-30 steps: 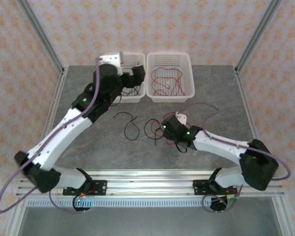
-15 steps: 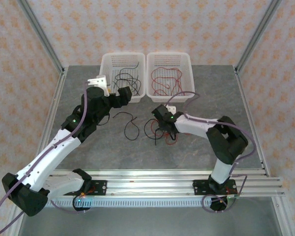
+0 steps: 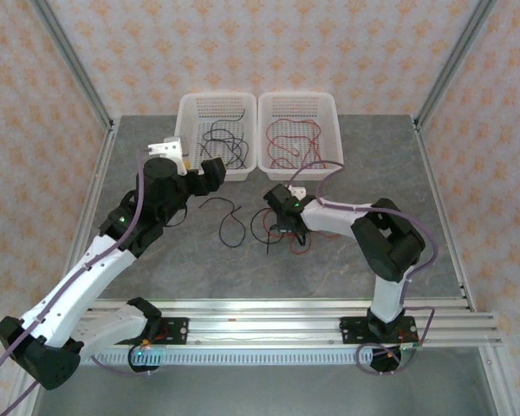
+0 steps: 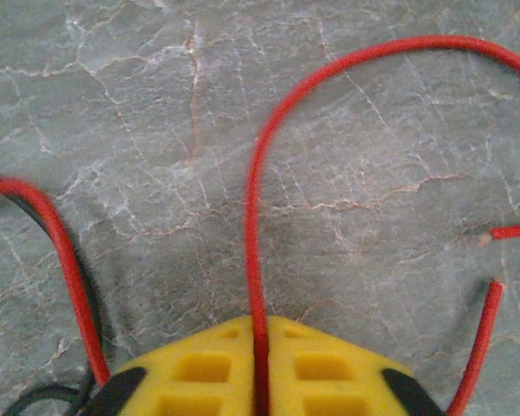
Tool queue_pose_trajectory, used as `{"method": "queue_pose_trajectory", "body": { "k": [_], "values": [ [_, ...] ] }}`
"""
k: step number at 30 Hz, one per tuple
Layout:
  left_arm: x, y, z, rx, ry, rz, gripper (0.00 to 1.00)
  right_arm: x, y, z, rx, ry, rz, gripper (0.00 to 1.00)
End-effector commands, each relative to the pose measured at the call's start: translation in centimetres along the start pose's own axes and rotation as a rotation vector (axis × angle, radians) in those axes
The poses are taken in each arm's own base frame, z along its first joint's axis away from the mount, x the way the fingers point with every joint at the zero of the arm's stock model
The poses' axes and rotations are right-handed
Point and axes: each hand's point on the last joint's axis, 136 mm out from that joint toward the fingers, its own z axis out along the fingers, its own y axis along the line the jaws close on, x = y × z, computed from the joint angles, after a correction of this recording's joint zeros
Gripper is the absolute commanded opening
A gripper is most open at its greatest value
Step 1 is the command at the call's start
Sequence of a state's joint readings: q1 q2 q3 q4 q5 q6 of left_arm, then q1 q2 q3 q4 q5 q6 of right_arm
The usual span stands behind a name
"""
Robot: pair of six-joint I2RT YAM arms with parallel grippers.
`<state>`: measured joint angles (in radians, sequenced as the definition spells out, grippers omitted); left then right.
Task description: Untangle the cables
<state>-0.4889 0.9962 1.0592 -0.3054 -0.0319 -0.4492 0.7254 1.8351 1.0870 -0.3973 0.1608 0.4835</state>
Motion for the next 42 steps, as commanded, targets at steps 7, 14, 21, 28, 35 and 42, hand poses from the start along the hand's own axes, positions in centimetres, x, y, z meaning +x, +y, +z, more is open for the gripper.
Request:
{"method": "queue_pose_trajectory", "body": {
  "k": [7, 14, 21, 28, 35, 42],
  "values": [
    [0.7, 1.6, -1.8, -0.039, 0.001, -0.049, 0.71, -3.7, -0.3, -5.2, -0.073, -0.13, 0.069, 0.0],
    [4.2, 1.7, -0.3, -0.011, 0.087, -0.083, 0.57, -5.3, 0.5, -11.7, -0.309, -0.225, 0.16, 0.0],
    [6.7, -1.1, 0.9, 0.068, 0.145, -0.047, 0.57, -5.9, 0.9, -16.4, -0.482, -0.282, 0.215, 0.0],
    [9.3, -5.1, 1.1, 0.205, 0.184, 0.037, 0.59, -8.4, 1.1, -22.8, -0.649, -0.387, 0.273, 0.0],
    [11.0, -9.3, -0.4, 0.363, 0.072, 0.2, 0.66, -10.0, 0.4, -26.8, -0.742, -0.446, 0.377, 0.0],
    [10.9, -10.1, 1.0, 0.298, -0.104, 0.312, 0.7, -10.7, 0.6, -29.3, -0.82, -0.445, 0.43, 0.0]
  ]
}}
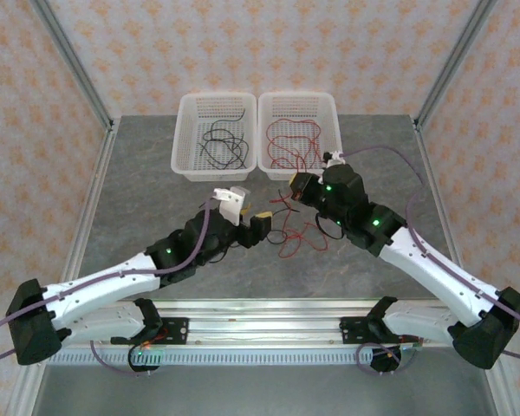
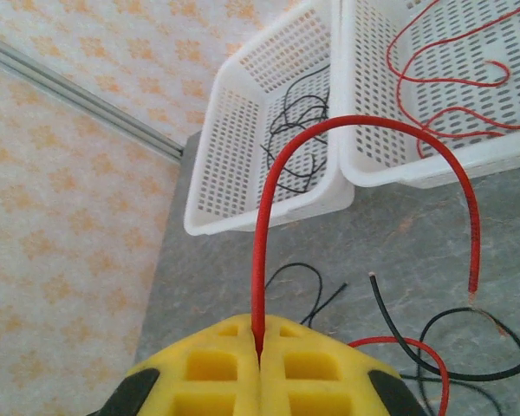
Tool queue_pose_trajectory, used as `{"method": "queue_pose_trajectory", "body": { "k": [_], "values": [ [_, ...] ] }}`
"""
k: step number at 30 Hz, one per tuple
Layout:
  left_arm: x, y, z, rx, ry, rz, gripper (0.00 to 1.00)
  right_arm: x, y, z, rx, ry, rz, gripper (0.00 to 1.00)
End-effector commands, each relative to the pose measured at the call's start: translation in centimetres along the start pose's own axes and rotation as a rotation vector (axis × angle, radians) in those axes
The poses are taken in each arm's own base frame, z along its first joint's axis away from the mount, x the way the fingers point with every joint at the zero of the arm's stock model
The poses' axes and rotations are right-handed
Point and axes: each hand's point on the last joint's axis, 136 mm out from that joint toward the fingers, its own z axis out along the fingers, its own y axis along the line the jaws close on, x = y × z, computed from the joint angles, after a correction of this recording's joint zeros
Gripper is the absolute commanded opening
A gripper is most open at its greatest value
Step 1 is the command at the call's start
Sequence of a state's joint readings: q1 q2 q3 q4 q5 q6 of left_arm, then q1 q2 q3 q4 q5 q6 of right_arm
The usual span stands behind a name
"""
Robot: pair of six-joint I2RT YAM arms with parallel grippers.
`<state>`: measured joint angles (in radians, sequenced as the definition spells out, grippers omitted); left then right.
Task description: Untangle the cables
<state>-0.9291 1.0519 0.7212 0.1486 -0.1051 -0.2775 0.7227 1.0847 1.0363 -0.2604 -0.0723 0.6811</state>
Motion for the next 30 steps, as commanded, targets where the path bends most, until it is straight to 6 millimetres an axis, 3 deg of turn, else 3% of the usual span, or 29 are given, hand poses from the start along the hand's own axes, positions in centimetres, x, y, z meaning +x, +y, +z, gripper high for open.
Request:
{"method": "queue_pose_trajectory", "body": {
  "k": [1, 12, 17, 22, 30],
  "values": [
    [-2.7, 1.2, 0.9, -0.096, -0.172, 0.067, 0.7, -1.8, 2.5, -1.4, -0.083, -0.037, 0.053, 0.0],
    [-3.6, 1.9, 5.4, -0.214, -0.305, 0.059, 0.65, -2.0, 4.4, -2.3, -0.16, -0.008, 0.082, 0.0],
    [-3.9, 0.5, 7.1, -0.156, -0.331, 0.032, 0.64, -2.1, 5.0, -3.1, -0.189, -0.005, 0.094, 0.0],
    [-2.6, -0.1, 9.0, -0.123, -0.312, 0.003, 0.61, -2.7, 5.9, -3.9, -0.212, -0.007, 0.084, 0.0],
    [1.9, 2.6, 11.1, -0.239, -0.236, -0.026, 0.46, -5.2, 8.1, -6.7, -0.245, -0.059, 0.047, 0.0]
  ]
}}
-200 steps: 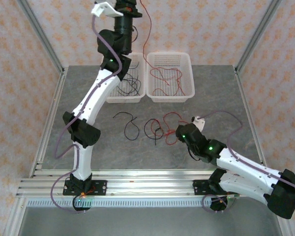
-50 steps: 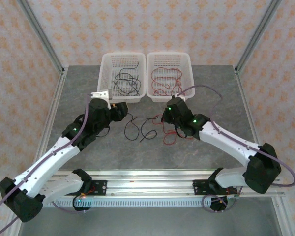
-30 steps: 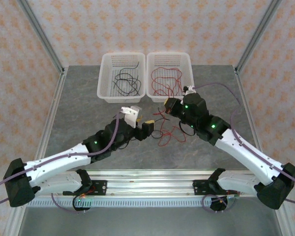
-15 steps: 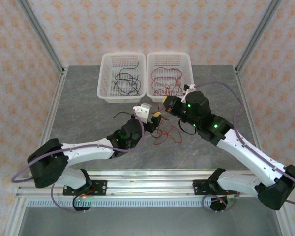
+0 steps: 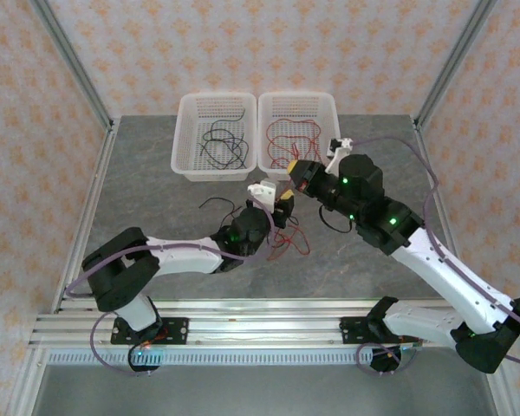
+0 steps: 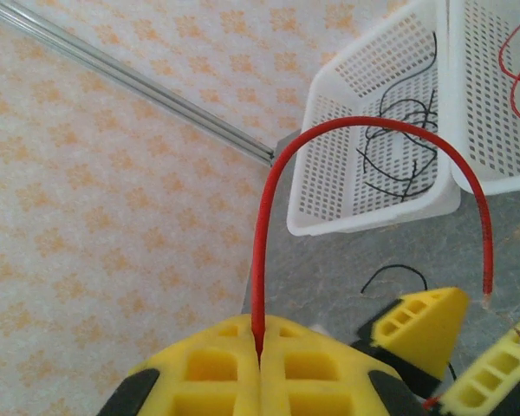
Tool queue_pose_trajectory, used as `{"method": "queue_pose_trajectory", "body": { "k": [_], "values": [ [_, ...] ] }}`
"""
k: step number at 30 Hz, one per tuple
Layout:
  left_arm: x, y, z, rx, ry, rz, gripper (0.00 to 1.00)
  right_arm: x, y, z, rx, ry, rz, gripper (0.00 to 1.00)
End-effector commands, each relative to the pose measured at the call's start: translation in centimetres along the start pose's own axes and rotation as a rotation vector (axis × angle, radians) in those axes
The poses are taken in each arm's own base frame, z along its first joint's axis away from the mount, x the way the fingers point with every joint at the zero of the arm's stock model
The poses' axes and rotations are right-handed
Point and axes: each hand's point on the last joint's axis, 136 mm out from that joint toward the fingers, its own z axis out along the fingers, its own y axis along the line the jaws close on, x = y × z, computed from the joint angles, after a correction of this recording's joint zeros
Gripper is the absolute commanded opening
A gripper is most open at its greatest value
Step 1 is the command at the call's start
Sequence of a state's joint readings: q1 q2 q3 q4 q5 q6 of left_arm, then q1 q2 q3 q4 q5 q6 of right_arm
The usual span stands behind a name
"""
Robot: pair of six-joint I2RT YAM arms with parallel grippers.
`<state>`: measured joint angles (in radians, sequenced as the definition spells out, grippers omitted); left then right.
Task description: Untangle the cables
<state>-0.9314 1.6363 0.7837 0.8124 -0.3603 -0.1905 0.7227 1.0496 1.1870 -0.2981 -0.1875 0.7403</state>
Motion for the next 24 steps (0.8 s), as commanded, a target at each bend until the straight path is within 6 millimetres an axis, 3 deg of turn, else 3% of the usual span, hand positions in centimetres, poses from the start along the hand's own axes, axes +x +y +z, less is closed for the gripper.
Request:
{"method": "queue_pose_trajectory", "body": {
  "k": [1, 10, 20, 24],
  "values": [
    [0.4, 1.3, 0.3, -0.058, -0.015, -0.057, 0.45, -2.8, 3.2, -3.0, -0.065, -0.073, -0.036, 0.0],
    [5.3, 4.2, -0.5, -0.131, 0.082, -0.052, 0.4, -7.7, 6.9, -7.7, -0.066, -0.221, -0.11, 0.0],
    [8.1, 7.0, -1.7, -0.188, 0.135, -0.063, 0.39, -11.7, 9.9, -10.5, -0.039, -0.331, -0.188, 0.0],
    [8.1, 7.0, -1.7, -0.174, 0.143, -0.069, 0.39, -13.3, 10.8, -11.1, -0.015, -0.381, -0.224, 0.0]
  ]
}}
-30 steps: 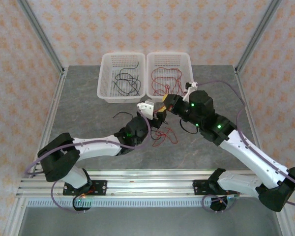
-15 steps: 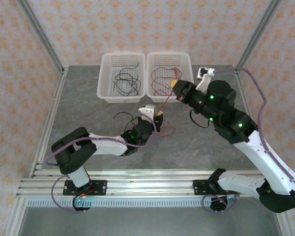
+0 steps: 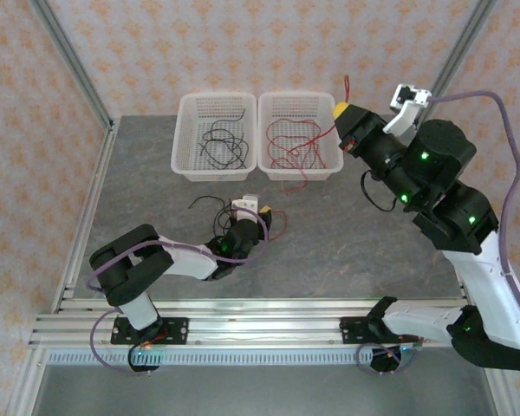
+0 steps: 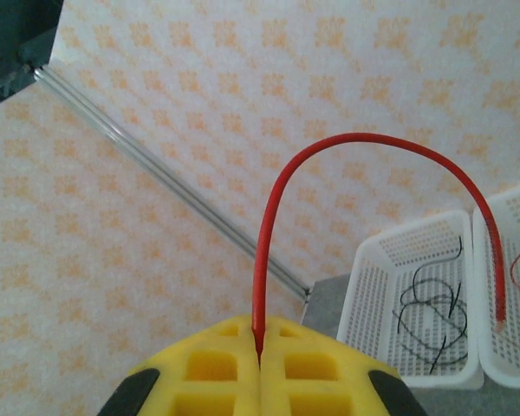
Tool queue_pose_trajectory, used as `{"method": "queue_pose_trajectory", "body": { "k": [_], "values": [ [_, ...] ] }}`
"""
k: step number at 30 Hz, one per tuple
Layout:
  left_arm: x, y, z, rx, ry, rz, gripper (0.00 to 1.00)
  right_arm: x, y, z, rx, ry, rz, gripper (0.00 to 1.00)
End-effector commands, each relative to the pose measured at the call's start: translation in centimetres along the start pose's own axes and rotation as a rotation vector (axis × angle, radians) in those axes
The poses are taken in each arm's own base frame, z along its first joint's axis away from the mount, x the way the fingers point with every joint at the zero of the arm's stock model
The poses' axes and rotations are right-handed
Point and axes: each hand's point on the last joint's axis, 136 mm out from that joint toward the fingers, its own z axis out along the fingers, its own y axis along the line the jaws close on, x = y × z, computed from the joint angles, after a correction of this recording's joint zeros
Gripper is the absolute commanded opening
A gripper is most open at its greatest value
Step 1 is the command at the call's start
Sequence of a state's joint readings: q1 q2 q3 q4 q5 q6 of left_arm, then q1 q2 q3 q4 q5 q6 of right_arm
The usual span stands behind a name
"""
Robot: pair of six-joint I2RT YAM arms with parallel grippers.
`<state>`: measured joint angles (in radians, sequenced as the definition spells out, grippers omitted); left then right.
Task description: Untangle the cables
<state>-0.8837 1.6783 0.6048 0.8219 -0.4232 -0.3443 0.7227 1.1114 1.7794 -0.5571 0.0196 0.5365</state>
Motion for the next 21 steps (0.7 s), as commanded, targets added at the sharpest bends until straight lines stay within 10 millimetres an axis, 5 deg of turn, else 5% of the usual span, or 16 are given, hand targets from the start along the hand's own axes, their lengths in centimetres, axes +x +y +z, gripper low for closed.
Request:
{"method": "queue_pose_trajectory", "body": {
  "k": [1, 5, 9, 17, 21],
  "values": [
    [0.2, 0.1, -0.1, 0.004, 0.009, -0.02, 0.4, -1.8, -0.3, -0.3, 0.056, -0.053, -0.074, 0.0],
    [-1.6, -1.0, -0.7, 0.05, 0.003, -0.019, 0.52, -2.9, -0.3, 0.1, 0.094, -0.092, -0.126, 0.0],
    [-5.0, -1.6, -2.5, 0.073, -0.043, -0.018, 0.62, -2.9, -1.1, 2.8, 0.172, -0.103, -0.202, 0.0],
    [-10.6, 0.8, -7.6, 0.053, -0.143, -0.074, 0.73, -3.6, -2.2, 8.2, 0.254, -0.124, -0.329, 0.0],
    [-12.0, 2.4, -10.2, 0.058, -0.175, -0.127, 0.81, -4.0, -4.6, 11.9, 0.273, -0.106, -0.33, 0.0]
  ]
}}
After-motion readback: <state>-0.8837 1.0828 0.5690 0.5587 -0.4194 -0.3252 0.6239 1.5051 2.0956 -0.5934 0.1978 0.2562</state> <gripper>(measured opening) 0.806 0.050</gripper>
